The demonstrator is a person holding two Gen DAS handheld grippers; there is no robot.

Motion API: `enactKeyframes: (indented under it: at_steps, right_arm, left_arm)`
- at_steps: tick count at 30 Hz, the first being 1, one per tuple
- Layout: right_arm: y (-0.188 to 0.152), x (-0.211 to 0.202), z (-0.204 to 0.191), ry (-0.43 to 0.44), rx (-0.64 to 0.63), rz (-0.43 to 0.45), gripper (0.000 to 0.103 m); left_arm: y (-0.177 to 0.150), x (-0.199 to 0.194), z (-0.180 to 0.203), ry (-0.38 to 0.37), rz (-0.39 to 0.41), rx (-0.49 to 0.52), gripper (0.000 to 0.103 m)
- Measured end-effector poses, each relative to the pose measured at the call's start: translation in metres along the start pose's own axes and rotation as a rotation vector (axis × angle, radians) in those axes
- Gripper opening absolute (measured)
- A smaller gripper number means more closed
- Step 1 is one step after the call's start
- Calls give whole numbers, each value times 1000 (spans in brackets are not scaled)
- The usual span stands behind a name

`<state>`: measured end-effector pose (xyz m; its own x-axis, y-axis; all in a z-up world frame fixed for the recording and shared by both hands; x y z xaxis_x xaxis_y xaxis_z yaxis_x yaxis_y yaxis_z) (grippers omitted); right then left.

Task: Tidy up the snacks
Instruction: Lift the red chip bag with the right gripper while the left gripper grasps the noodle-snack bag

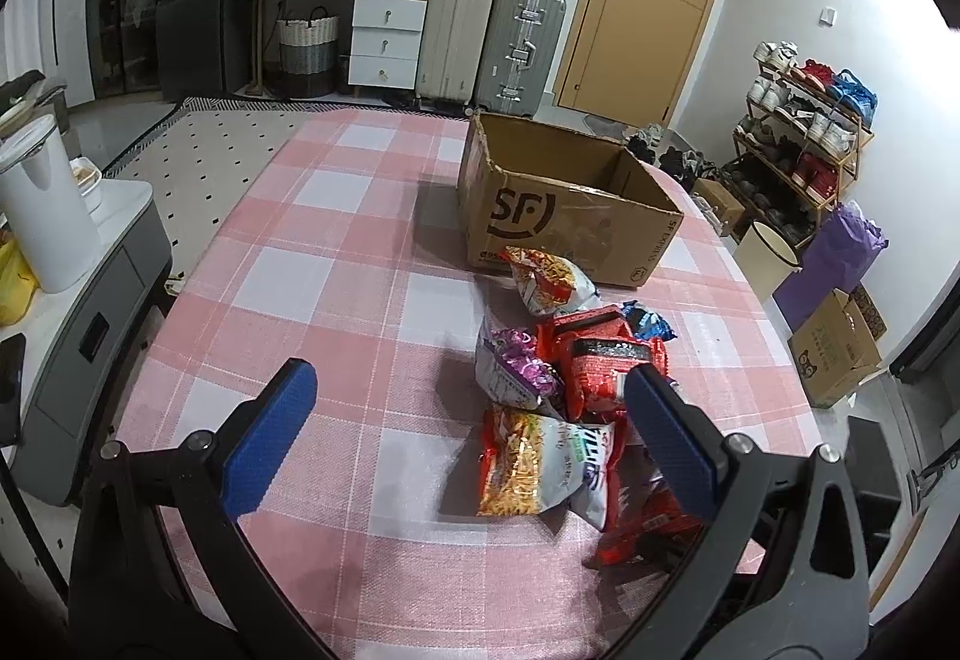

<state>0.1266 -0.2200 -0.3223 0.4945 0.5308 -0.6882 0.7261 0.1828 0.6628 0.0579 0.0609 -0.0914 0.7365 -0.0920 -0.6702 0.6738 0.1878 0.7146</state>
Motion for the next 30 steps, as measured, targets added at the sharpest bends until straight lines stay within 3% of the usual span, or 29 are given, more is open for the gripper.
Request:
enactKeyframes:
  at_steps: [16,30]
  right_arm:
    - [8,-40,-3,53,7,97,51]
    - [27,-77,6,31,30,203,51]
  left_arm:
    - [-11,17,-3,-1,-75,-14,102]
    - [-30,40,9,-12,-169,17,102]
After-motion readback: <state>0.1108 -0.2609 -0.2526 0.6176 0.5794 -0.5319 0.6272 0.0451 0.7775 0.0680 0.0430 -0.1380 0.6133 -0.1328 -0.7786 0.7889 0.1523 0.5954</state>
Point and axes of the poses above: each gripper's, at about its wrist camera, not at the fingertips, and x roughly the way its jaws point, z to its right, y to its top, the point moved 6 cm from there along x, roughly the way its jaws point, and after that the axes turned 1 degree about -y, right-handed, at the moved point
